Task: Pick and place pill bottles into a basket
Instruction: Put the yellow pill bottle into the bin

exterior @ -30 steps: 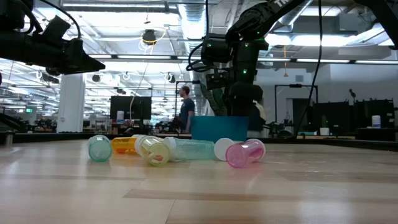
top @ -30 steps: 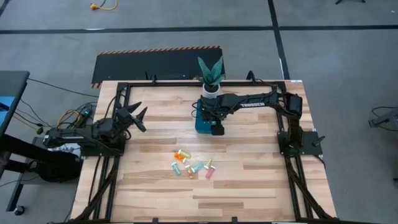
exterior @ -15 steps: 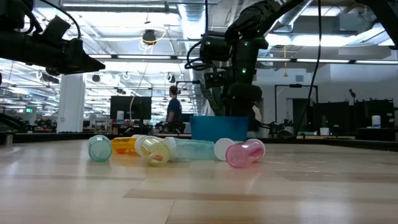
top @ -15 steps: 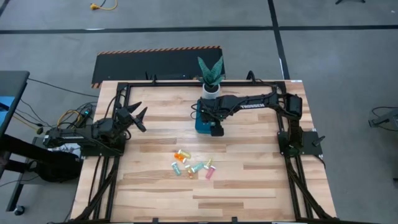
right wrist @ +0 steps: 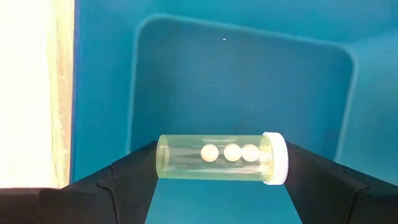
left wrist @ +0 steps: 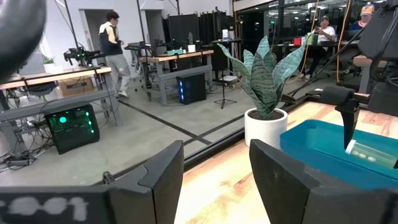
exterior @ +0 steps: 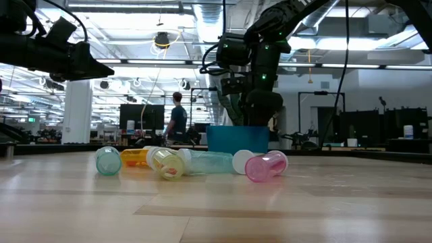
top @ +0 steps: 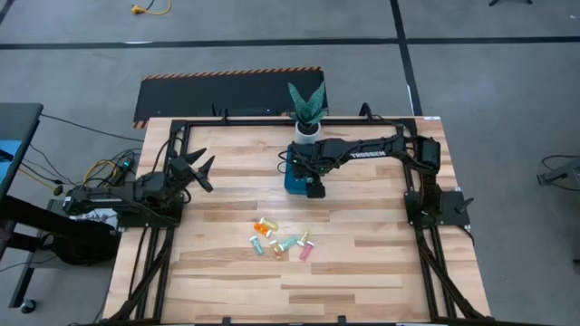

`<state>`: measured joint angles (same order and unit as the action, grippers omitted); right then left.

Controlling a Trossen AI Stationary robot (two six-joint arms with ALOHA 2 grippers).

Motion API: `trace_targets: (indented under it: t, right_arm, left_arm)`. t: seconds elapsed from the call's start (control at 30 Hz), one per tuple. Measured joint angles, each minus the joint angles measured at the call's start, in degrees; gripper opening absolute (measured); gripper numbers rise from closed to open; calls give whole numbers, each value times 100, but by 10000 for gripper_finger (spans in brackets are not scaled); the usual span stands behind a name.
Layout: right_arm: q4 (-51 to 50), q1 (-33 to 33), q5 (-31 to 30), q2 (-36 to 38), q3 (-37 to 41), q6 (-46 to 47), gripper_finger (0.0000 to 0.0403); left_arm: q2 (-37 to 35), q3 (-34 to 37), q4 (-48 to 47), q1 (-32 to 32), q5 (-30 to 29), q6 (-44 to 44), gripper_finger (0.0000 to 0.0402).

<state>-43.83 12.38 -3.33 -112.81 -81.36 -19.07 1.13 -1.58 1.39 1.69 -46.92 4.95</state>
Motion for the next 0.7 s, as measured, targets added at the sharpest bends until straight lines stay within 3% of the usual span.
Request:
trace_targets:
  t: [0.7]
  right_arm:
    - [223, -239, -114, 2, 1, -41, 306]
  left_arm:
    - [-2, 0, 0, 2, 2, 0, 175]
